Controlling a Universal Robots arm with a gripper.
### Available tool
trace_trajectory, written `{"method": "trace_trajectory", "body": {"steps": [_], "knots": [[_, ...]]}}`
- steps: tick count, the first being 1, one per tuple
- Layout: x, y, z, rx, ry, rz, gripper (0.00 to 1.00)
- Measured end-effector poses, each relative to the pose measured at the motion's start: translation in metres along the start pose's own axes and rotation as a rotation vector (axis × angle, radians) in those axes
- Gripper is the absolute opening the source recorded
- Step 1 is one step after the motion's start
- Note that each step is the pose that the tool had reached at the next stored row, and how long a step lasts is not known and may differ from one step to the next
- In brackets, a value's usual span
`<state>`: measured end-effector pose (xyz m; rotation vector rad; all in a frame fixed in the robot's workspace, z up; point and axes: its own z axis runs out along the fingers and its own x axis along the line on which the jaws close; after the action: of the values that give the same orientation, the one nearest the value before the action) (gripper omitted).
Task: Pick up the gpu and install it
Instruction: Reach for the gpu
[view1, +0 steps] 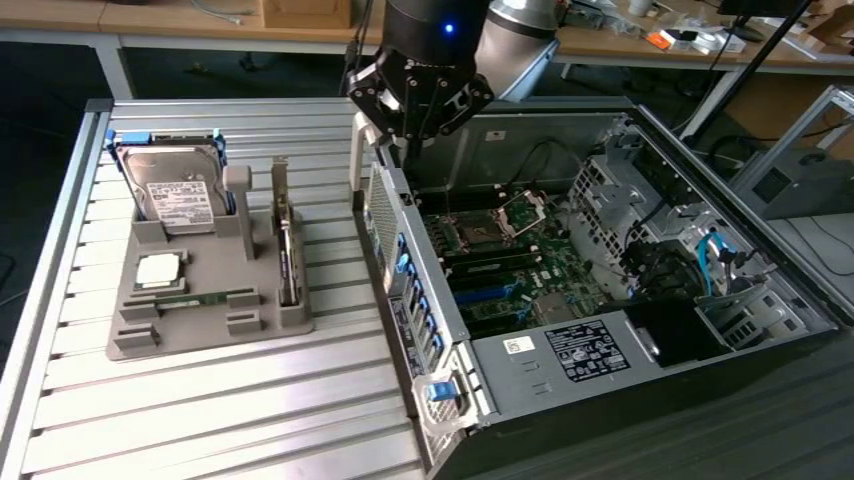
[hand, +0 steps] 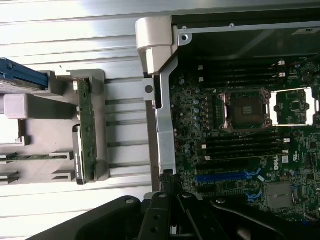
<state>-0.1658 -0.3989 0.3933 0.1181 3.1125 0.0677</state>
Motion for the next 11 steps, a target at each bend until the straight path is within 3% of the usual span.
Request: {"method": "trace_trajectory", "body": {"steps": [11], "knots": [[0.0033, -0.0003, -0.0001, 0.0, 0.0, 0.0, 0.11]]}}
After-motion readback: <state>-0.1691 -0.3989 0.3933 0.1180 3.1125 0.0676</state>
